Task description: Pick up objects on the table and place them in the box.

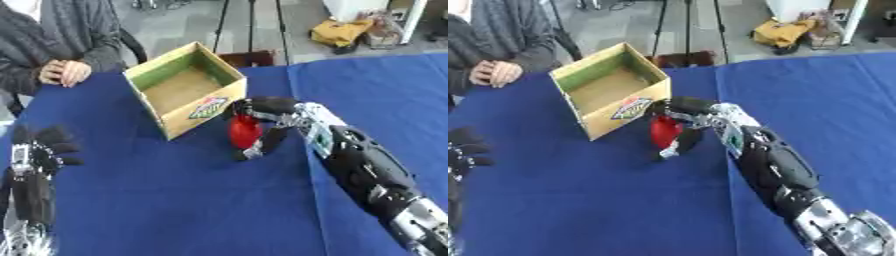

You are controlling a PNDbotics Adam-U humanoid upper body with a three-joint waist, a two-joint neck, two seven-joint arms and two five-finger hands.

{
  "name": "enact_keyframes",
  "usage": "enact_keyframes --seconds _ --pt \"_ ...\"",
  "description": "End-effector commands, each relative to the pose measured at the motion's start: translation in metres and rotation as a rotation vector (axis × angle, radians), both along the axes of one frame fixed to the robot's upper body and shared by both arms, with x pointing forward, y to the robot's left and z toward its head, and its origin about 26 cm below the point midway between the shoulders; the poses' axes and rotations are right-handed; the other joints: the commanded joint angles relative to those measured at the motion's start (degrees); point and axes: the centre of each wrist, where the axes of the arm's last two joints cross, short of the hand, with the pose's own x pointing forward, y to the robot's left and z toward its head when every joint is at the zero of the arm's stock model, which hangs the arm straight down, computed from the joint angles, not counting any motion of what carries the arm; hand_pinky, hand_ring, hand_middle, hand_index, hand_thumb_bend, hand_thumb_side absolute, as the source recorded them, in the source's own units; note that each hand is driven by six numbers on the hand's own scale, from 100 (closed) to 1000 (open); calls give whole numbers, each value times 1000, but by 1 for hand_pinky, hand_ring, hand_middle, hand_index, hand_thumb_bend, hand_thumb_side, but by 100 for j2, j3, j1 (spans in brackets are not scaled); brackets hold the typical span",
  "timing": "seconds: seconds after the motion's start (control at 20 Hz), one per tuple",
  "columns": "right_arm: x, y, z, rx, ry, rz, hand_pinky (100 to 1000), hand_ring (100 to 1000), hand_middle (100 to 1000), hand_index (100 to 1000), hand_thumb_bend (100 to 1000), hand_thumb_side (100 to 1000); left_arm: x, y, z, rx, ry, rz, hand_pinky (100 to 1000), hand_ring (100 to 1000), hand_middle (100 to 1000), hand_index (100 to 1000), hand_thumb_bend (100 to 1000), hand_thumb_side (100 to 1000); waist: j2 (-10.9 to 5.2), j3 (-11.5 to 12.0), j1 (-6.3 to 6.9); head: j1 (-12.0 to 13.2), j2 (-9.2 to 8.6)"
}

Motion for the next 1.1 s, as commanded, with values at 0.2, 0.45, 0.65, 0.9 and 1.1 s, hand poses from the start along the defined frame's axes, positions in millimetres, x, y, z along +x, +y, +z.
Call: enact_keyframes --seconds 0.2,0.45,0.65,0.9,1.1 --pt "3 -4 7 -6 -26 -45 649 770 838 871 609 719 0 1 6 -1 -20 -6 502 590 579 732 667 1000 -73 -3 7 2 -23" --pt "3 -4 4 -16 -17 -42 512 672 832 866 584 688 0 1 5 -1 -18 -5 502 590 579 732 668 1000 -81 -1 15 -2 -8" --pt "2 -5 2 -33 -3 -36 421 574 816 858 544 616 0 1 5 -1 -17 -5 502 590 579 732 669 1000 -82 -3 16 -3 -4" --pt "2 -6 -3 -56 27 -39 394 549 809 849 437 285 0 1 5 -1 -16 -6 503 590 579 732 671 1000 -85 -2 20 -5 -1" --pt "2 -6 -3 -61 46 -51 377 544 801 833 237 100 0 1 5 -1 -15 -5 503 590 579 732 670 1000 -85 -3 23 -9 4"
